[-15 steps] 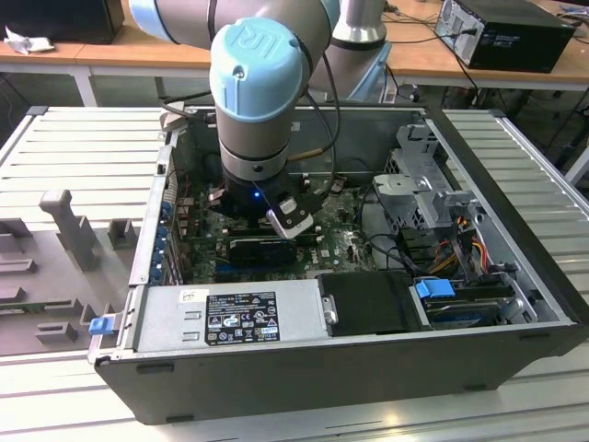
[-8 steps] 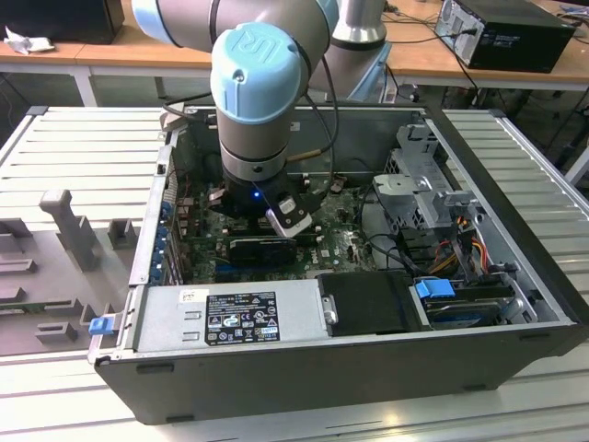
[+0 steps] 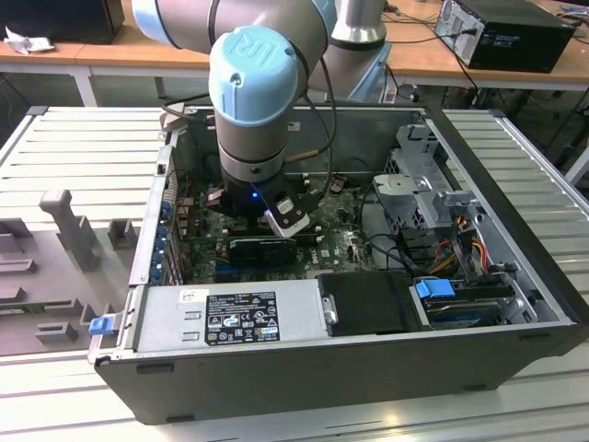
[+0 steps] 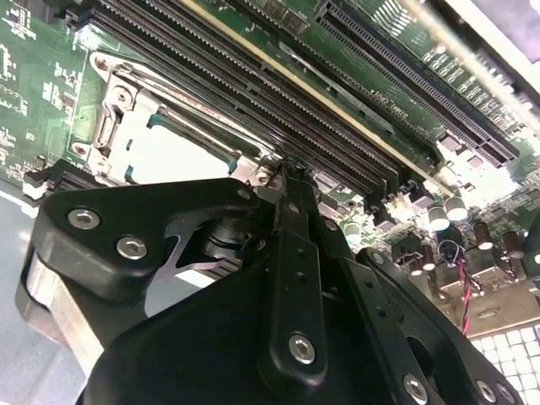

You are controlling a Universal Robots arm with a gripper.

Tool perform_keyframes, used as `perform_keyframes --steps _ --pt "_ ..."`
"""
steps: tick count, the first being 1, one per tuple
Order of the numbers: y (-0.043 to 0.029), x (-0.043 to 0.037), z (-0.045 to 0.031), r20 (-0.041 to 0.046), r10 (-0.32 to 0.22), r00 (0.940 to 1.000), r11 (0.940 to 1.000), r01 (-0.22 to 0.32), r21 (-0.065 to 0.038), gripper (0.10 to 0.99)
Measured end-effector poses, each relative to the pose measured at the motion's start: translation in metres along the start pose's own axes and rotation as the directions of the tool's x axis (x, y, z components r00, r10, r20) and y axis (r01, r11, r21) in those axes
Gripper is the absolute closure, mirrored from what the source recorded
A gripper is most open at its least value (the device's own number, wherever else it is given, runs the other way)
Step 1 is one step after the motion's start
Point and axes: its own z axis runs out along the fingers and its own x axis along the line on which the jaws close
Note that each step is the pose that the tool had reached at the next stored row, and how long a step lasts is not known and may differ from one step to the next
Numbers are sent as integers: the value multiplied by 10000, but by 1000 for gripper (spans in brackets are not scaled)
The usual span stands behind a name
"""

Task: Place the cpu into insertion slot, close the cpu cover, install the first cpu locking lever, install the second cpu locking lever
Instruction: 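Install the second cpu locking lever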

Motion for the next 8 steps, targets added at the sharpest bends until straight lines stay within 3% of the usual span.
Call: perform_keyframes --steps 8 --pt "44 6 -131 4 -1 10000 10000 1 -2 980"
